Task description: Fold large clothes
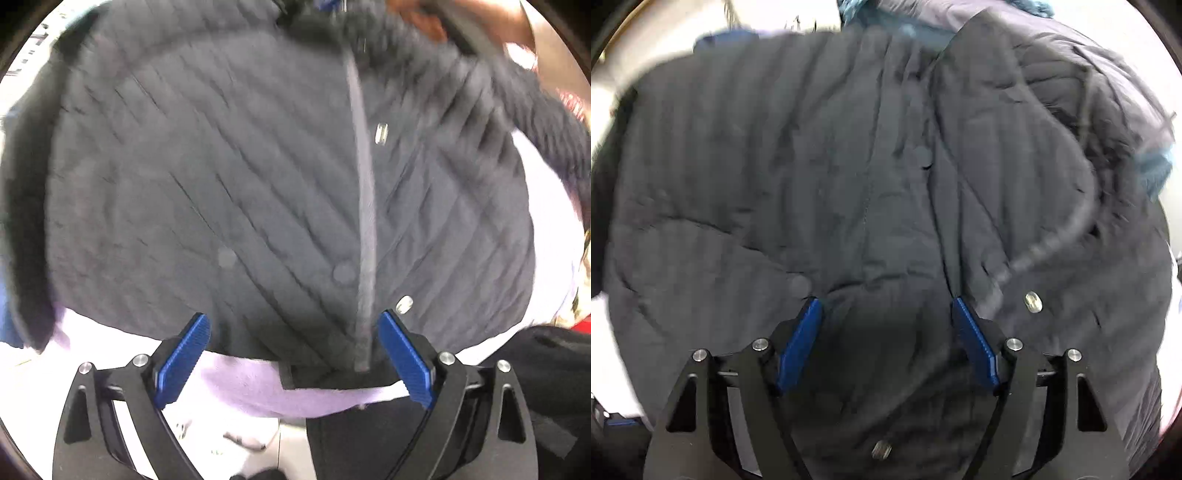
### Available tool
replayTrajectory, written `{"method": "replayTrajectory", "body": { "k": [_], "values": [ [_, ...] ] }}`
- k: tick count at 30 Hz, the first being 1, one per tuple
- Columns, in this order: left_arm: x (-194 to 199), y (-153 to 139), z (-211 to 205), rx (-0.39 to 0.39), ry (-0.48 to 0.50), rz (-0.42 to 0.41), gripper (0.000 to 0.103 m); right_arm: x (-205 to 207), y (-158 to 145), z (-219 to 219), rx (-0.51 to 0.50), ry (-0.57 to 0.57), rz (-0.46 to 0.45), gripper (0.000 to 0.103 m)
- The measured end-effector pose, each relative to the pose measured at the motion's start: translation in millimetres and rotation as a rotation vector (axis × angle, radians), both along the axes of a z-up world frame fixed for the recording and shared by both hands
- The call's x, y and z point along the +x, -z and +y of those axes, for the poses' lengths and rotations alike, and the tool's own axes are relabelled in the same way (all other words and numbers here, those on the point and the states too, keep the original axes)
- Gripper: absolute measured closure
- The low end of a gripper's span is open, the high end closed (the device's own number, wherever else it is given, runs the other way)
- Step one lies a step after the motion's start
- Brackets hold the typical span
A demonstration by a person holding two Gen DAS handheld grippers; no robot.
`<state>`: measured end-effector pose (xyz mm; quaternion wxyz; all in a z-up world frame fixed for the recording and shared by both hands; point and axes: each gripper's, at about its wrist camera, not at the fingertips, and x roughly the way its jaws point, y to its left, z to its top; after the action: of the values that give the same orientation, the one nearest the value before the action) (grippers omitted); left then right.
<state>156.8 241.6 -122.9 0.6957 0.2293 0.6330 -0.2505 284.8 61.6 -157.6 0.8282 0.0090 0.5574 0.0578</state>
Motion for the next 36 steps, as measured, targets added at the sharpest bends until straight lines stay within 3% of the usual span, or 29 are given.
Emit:
{"method": "replayTrajectory", "body": {
  "k": [2,6,8,11,15,18,22,26,28,30,31,33,36],
  "values": [
    [2,-20,-3,-0.022,-0.019,-0.072,0.012,-35,-32,-19,0.083,0.086,-0.104,0.03],
    [12,-46,-23,-0.048,-0.027,-0.181,0.012,-128,-62,-78,0.253,0.348,-0.187,0.03],
    [8,-46,-43,-0.068,-0.019,-0.197,0.012,-173,-61,-104,0.321,0.52,-0.206,0.03],
    [6,-49,-79,-0.122,0.02,-0.203,0.012,-275,-45,-173,0.39,0.855,-0.208,0.03],
    [11,-55,-133,-0.201,0.108,-0.19,0.012,-420,-39,-227,0.328,1.25,-0.22,0.036],
    [-3,-63,-169,-0.233,0.2,-0.191,0.012,-503,-63,-228,0.188,1.384,-0.282,0.036],
    [-23,-60,-198,-0.254,0.273,-0.162,0.012,-560,-93,-225,-0.005,1.441,-0.333,0.036],
    [-39,-51,-221,-0.249,0.339,-0.138,0.012,-566,-67,-250,0.087,1.49,-0.305,0.035],
    [-45,-54,-222,-0.245,0.367,-0.153,0.012,-560,-49,-265,0.229,1.488,-0.329,0.036],
    [-48,-58,-221,-0.239,0.378,-0.177,0.012,-556,-39,-269,0.287,1.492,-0.369,0.039],
    [-48,-59,-219,-0.234,0.374,-0.188,0.012,-552,-35,-271,0.295,1.51,-0.383,0.044],
    [-45,-60,-213,-0.223,0.358,-0.191,0.012,-556,-30,-278,0.357,1.577,-0.425,0.083],
    [-34,-58,-198,-0.209,0.306,-0.185,0.012,-573,-35,-286,0.522,1.614,-0.508,0.096]
  ]
}}
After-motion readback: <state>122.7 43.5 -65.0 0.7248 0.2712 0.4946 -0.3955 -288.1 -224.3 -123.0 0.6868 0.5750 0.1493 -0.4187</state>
